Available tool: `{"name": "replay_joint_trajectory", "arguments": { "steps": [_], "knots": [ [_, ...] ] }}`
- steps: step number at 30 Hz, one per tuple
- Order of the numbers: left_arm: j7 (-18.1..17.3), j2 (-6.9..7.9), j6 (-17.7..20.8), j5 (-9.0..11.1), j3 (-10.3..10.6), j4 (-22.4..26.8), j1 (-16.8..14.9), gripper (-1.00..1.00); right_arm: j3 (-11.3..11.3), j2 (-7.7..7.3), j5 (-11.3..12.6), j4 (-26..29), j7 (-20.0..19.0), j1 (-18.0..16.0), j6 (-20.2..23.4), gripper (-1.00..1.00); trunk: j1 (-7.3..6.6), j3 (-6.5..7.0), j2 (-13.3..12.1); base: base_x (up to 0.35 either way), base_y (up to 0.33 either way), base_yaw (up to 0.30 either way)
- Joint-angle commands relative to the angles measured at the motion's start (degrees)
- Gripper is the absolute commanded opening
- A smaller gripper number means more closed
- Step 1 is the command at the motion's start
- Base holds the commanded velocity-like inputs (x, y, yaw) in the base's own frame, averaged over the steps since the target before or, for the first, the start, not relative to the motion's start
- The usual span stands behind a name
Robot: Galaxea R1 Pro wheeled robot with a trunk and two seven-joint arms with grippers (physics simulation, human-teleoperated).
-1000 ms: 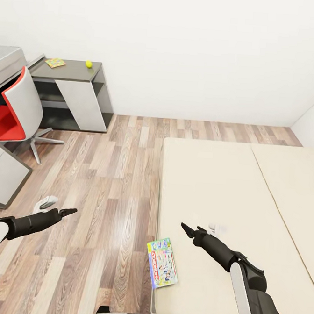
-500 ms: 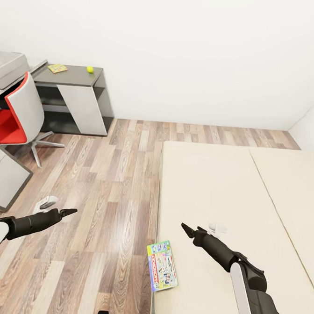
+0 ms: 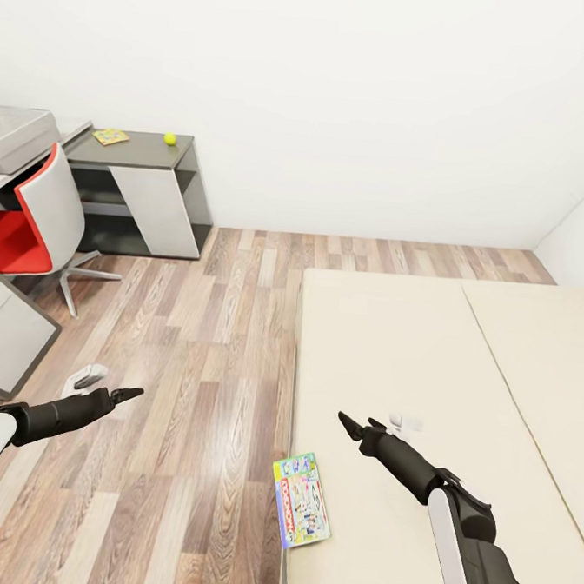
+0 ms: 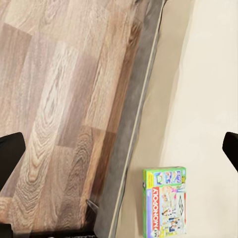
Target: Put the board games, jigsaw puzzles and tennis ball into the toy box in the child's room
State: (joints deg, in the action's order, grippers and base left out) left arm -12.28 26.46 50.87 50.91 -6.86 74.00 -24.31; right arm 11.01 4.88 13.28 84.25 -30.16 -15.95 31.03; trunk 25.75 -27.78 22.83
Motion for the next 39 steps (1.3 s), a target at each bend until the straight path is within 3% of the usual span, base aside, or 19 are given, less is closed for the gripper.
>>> {"name": "replay_joint_trajectory", "arguments": {
  "steps": [1,39],
  "knots": [
    [-0.4,0.00,0.3,-0.3,-0.1,0.0,0.0,1.00,0.2,0.06,0.4,0.0,-0.2,0.0,0.5,1.00,0.03,0.02,0.1,0.000,0.000,0.000],
    [-0.5,0.08,0.4,-0.3,-0.4,0.1,0.0,1.00,0.1,0.13,0.3,0.0,-0.2,0.0,0.4,1.00,0.03,3.58,0.1,0.000,0.000,0.000]
  ]
}}
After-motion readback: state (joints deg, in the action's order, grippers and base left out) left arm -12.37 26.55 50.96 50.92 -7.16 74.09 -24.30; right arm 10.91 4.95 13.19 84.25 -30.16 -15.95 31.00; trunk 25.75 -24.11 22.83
